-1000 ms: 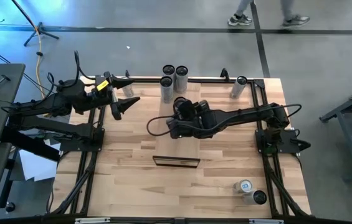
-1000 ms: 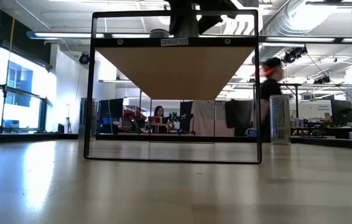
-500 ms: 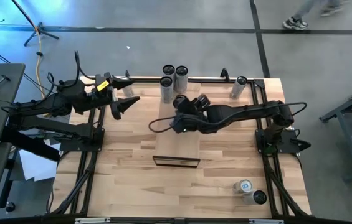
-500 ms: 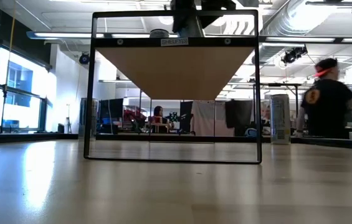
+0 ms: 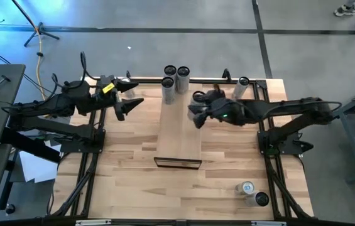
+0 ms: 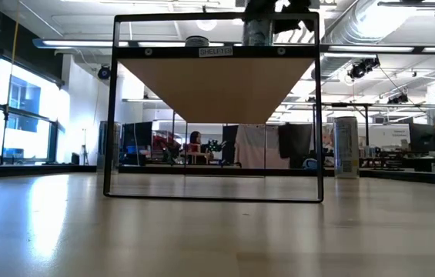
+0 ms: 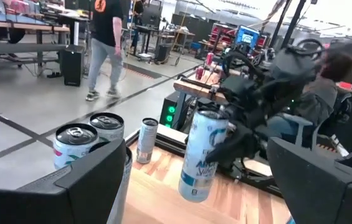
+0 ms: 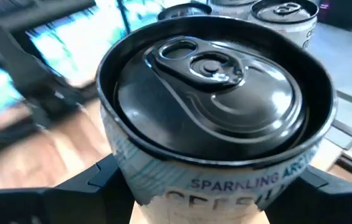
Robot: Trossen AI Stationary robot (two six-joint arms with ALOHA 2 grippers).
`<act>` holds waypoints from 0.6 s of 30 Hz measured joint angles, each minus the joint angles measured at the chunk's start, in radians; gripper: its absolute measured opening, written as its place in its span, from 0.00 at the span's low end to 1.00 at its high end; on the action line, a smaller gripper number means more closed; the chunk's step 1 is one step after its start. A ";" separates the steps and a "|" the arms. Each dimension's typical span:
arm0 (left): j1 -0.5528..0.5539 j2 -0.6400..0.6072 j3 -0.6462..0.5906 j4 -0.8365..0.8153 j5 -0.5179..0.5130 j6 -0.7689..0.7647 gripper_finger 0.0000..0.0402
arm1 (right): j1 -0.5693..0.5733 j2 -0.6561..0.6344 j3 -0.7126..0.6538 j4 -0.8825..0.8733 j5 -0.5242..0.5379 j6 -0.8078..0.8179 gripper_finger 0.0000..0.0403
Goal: Place canned beverage on shelf
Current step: Put the white blue soda can on the shelf aligned with the white blue soda can
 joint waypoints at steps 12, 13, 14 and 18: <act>0.000 0.077 0.000 0.191 0.123 -0.080 0.89 | -0.093 -0.103 -0.187 0.209 -0.252 -0.131 0.64; 0.000 0.082 0.000 0.204 0.128 -0.086 0.89 | -0.101 -0.102 -0.187 0.213 -0.252 -0.143 0.64; 0.000 0.086 0.000 0.216 0.128 -0.089 0.89 | -0.109 -0.102 -0.187 0.217 -0.251 -0.154 0.64; 0.000 0.088 0.000 0.249 0.127 -0.095 0.89 | -0.138 -0.102 -0.187 0.232 -0.249 -0.190 0.64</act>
